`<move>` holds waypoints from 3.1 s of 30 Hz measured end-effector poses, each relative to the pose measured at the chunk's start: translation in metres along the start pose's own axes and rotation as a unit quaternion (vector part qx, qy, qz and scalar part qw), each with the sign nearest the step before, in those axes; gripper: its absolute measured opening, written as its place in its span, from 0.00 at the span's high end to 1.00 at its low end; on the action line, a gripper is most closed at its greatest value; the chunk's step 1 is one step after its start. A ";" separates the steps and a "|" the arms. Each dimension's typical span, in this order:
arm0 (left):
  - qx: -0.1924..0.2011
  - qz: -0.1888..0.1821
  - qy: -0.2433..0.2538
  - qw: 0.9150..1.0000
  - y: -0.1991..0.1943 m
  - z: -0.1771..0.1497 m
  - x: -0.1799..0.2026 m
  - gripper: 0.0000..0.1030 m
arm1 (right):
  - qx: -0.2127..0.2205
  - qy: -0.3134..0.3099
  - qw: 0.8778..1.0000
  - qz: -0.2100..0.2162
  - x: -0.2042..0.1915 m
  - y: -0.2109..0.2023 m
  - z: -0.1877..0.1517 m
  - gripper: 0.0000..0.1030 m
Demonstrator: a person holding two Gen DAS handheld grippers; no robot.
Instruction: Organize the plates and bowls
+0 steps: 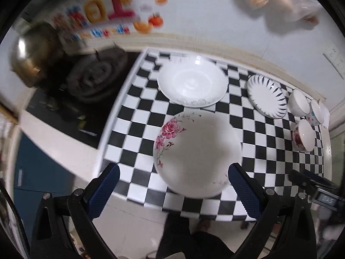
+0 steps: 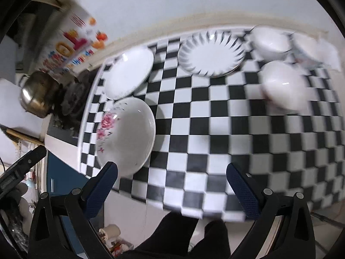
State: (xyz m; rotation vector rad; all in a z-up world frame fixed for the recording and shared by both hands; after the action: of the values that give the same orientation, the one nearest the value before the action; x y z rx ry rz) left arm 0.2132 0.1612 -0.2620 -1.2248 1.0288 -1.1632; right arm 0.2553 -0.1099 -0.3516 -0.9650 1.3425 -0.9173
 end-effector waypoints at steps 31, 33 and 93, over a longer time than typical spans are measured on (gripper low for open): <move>-0.187 -0.064 0.090 0.976 0.138 0.055 -0.013 0.72 | -0.152 0.020 0.988 0.023 -0.035 0.147 0.081 0.81; -0.181 -0.067 0.092 0.977 0.127 0.054 -0.007 0.72 | -0.147 0.023 0.988 0.029 -0.031 0.140 0.080 0.82; -0.200 -0.048 0.118 0.971 0.167 0.036 0.161 0.72 | -0.125 0.084 0.987 0.051 0.157 0.072 0.050 0.81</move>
State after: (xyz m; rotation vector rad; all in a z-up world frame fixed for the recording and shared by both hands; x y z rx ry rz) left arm 0.2860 0.0039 -0.4205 -1.4860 1.4490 -1.2338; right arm 0.3081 -0.2308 -0.4737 -1.0146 1.6647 -0.7778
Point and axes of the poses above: each gripper's, at about its wrist camera, not at the fingertips, and y roughly the way its jaws point, x to its right, z to its top, the point moved 5 cm from there along y, roughly the way its jaws point, and after that the axes turned 15 degrees about -x, right-handed, at the moved point
